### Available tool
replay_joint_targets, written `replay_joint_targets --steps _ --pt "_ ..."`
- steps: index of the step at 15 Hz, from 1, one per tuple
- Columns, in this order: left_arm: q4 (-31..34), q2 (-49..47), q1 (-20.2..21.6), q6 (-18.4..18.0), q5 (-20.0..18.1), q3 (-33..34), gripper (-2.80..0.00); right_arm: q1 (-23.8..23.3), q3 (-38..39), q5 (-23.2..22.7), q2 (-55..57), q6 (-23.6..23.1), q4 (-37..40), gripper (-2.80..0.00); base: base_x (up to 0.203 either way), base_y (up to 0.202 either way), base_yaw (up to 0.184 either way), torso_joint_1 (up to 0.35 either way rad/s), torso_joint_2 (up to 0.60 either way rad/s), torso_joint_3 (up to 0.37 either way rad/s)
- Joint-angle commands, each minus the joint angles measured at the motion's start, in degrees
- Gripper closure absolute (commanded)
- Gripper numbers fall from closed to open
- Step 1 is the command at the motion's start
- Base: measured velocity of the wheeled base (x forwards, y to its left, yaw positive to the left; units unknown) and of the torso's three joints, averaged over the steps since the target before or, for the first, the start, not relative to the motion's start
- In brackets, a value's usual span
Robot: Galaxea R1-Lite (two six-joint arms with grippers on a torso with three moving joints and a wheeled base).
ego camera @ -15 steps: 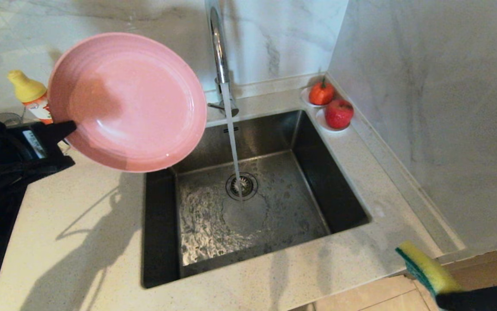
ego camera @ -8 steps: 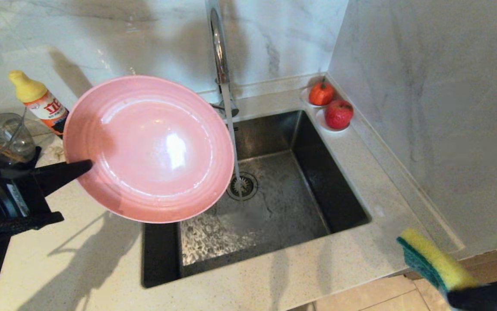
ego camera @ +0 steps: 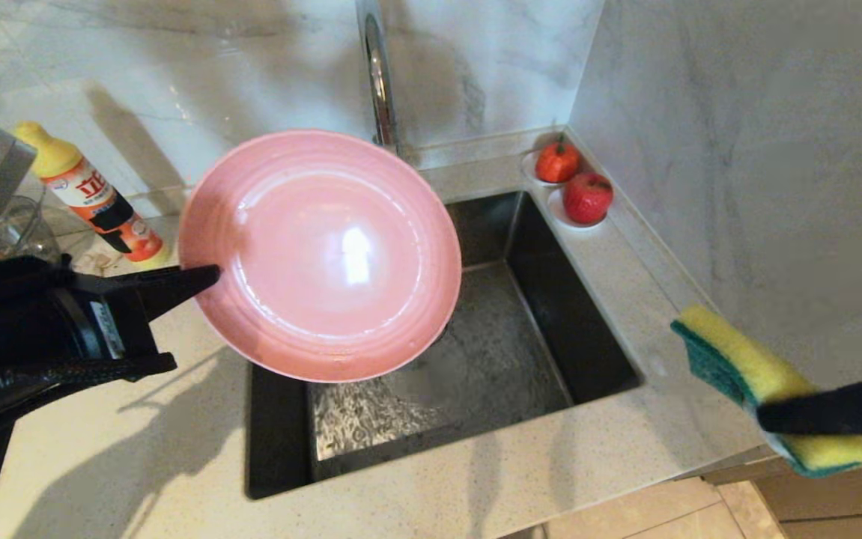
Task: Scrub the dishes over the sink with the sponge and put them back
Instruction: Wipe the plate
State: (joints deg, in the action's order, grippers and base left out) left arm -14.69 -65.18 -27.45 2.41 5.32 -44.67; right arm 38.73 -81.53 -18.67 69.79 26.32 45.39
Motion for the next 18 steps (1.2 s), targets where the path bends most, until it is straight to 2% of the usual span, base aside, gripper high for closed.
replay_joint_targets --steps 1,4,7,8,12,16,18 --pt "-0.20 -4.13 -4.40 0.21 2.68 -1.77 0.00 3.37 -3.34 3.88 3.31 -0.06 0.41 0.00 0.000 0.000 0.000 0.000 0.00 0.000" --pt "-1.77 -5.72 -6.20 0.66 4.21 -3.04 0.00 8.06 -7.53 8.48 5.12 -0.04 0.77 0.00 0.000 0.000 0.000 0.000 0.00 0.000" --pt "-1.92 -7.71 -7.85 0.94 4.34 -3.95 0.00 15.23 -12.89 18.18 9.42 -0.17 1.06 0.00 0.000 0.000 0.000 0.000 0.00 0.000" --pt "-1.92 -8.24 -8.59 1.44 4.41 -4.34 0.00 17.03 -14.24 19.89 10.55 -0.20 1.17 0.00 0.000 0.000 0.000 0.000 0.00 0.000" --pt "-3.27 -10.40 -10.77 2.51 6.76 -5.25 0.00 21.88 -18.19 24.20 13.21 -0.13 3.94 0.00 0.000 0.000 0.000 0.000 0.00 0.000" --pt "-5.57 -11.20 -11.18 2.60 7.94 -5.16 0.00 25.19 -20.97 27.30 15.99 -0.11 5.11 0.00 0.000 0.000 0.000 0.000 0.00 0.000" --pt "-6.28 -11.68 -11.31 2.68 8.84 -5.25 0.00 27.50 -22.50 30.48 18.83 0.16 6.96 0.00 0.000 0.000 0.000 0.000 0.00 0.000"
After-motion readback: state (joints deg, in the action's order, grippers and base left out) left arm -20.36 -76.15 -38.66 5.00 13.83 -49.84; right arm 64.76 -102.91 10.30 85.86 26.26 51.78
